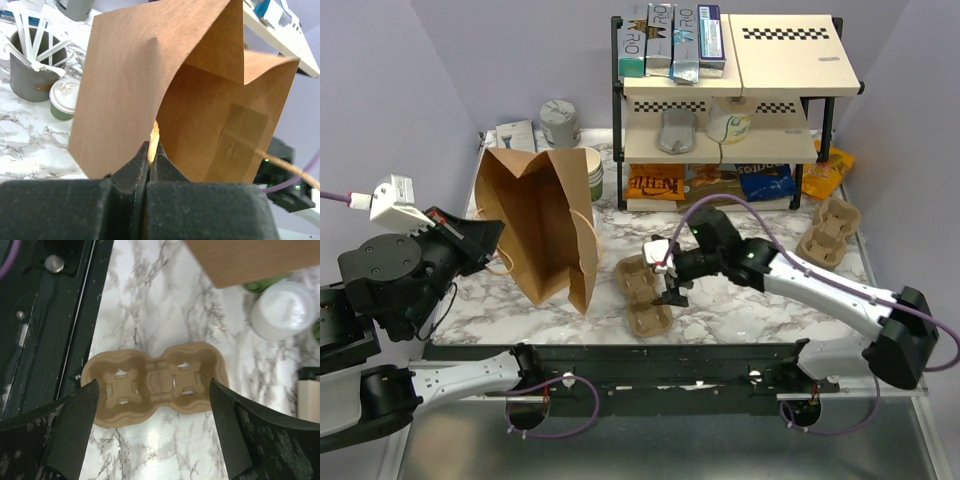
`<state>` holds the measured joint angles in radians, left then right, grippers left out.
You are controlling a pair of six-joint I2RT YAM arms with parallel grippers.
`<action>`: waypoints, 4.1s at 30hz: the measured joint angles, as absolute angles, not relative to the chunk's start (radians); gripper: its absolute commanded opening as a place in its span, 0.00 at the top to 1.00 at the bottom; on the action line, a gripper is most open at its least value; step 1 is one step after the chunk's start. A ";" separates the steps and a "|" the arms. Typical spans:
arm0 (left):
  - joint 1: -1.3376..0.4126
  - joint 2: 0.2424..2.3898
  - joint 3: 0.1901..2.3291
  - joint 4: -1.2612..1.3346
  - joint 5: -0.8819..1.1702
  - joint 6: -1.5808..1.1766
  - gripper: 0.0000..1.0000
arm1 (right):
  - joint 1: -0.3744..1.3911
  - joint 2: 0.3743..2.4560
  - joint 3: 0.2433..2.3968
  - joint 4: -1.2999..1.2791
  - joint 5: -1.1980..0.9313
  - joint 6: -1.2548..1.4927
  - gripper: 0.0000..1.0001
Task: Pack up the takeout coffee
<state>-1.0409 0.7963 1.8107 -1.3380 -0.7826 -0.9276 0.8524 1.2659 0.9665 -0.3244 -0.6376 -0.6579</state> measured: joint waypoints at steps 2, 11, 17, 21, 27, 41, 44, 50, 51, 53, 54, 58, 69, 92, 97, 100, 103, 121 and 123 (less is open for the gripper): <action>-1.041 0.794 1.807 -1.338 -0.799 -0.943 1.00 | 0.866 1.336 0.973 -0.334 -0.633 -0.692 0.03; -1.041 0.773 1.751 -1.345 -0.804 -0.973 1.00 | 0.879 1.553 0.963 -0.336 -0.588 -0.737 0.09; -1.041 0.778 1.751 -1.346 -0.804 -0.986 1.00 | 0.903 1.660 1.008 -0.328 -0.546 -0.751 0.13; -1.041 0.777 1.750 -1.348 -0.804 -0.996 1.00 | 0.911 1.703 1.009 -0.308 -0.524 -0.751 0.16; -1.041 0.776 1.740 -1.349 -0.804 -1.001 1.00 | 0.913 1.738 1.014 -0.281 -0.512 -0.741 0.25; -1.041 0.748 1.731 -1.350 -0.804 -1.004 1.00 | 0.917 1.742 1.011 -0.225 -0.508 -0.692 0.49; -1.041 0.746 1.721 -1.351 -0.804 -1.004 1.00 | 0.917 1.697 0.986 -0.216 -0.508 -0.672 0.50; -1.041 0.743 1.685 -1.351 -0.802 -1.008 1.00 | 0.917 1.515 0.873 -0.195 -0.461 -0.616 0.50; -1.041 0.741 1.674 -1.350 -0.801 -1.009 1.00 | 0.917 1.475 0.844 -0.191 -0.448 -0.601 0.51; -1.041 0.739 1.654 -1.351 -0.796 -1.010 1.00 | 0.917 1.389 0.788 -0.183 -0.400 -0.562 0.51; -1.041 0.740 1.644 -1.351 -0.793 -1.010 1.00 | 0.917 1.334 0.752 -0.178 -0.364 -0.534 0.51; -1.041 0.748 1.631 -1.353 -0.776 -1.003 1.00 | 0.917 1.128 0.641 -0.159 -0.197 -0.392 0.57; -1.040 0.960 1.630 -1.271 -0.500 -0.906 1.00 | 0.914 0.513 0.737 -0.202 0.112 -0.112 0.55; -0.844 1.455 1.925 -1.218 0.062 -0.670 0.01 | 0.912 0.897 1.532 -0.635 -0.099 0.175 0.54; -0.823 1.439 1.922 -1.222 0.030 -0.651 0.01 | 0.912 0.968 1.562 -0.635 -0.191 0.183 0.55; -0.811 1.388 1.891 -1.218 -0.020 -0.648 0.01 | 0.911 1.002 1.593 -0.625 -0.247 0.183 0.55; -0.806 1.277 1.802 -1.193 -0.037 -0.634 0.01 | 0.911 1.023 1.607 -0.607 -0.290 0.184 0.55; -0.818 1.060 1.356 -0.826 0.140 -0.590 0.06 | 0.906 0.999 1.467 -0.381 -0.323 0.401 0.55; -0.820 1.089 1.346 -0.815 0.127 -0.600 0.10 | 0.898 1.001 1.445 -0.367 -0.329 0.419 0.55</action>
<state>-0.8196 1.0885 1.3457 -0.8154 0.1268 -0.6003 0.8982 1.0012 1.4452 -0.3668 -0.3290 0.4191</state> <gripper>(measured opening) 0.960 0.494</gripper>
